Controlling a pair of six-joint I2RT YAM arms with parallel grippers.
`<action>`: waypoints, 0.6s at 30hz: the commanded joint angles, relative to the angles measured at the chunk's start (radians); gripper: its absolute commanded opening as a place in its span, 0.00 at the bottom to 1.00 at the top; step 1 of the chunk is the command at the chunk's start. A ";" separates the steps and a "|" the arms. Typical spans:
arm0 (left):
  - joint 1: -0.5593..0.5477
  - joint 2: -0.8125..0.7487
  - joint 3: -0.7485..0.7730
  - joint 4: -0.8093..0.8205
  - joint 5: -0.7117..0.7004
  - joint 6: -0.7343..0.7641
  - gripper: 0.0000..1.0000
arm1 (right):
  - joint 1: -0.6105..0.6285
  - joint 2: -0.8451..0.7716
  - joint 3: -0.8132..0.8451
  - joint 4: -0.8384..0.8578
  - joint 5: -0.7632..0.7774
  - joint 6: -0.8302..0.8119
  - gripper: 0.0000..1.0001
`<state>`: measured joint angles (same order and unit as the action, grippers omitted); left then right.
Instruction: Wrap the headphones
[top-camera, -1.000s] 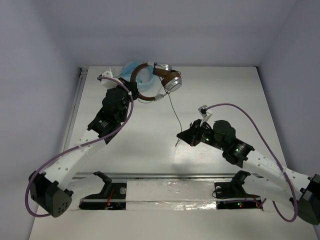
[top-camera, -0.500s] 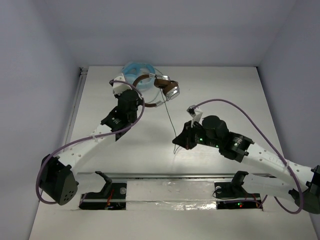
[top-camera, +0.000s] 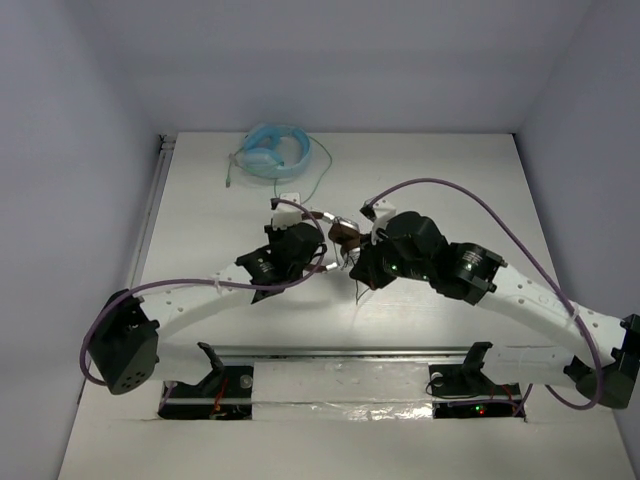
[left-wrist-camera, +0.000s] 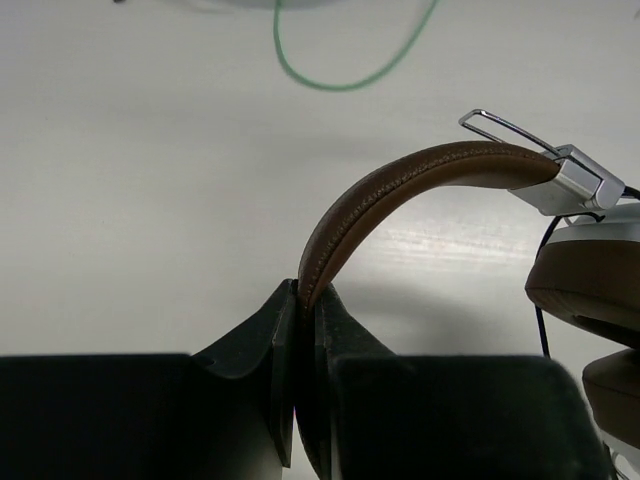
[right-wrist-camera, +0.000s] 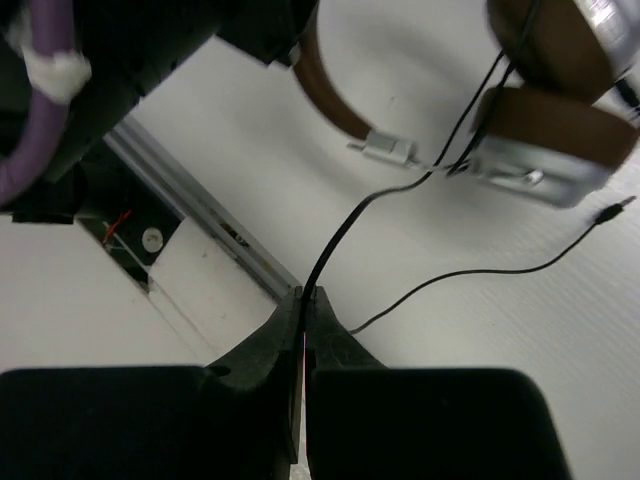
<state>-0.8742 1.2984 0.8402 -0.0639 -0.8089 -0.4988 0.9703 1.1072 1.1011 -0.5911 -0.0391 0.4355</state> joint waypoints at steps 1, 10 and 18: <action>-0.031 -0.080 -0.009 -0.086 0.010 -0.061 0.00 | 0.008 0.019 0.109 -0.102 0.128 -0.073 0.00; -0.127 -0.151 0.114 -0.408 0.201 -0.020 0.00 | 0.008 0.095 0.213 -0.223 0.363 -0.126 0.00; -0.128 -0.183 0.178 -0.462 0.408 0.186 0.00 | 0.008 0.120 0.232 -0.115 0.528 -0.156 0.00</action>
<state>-0.9993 1.1584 0.9722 -0.4995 -0.5140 -0.4000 0.9703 1.2263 1.2877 -0.7918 0.3740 0.3122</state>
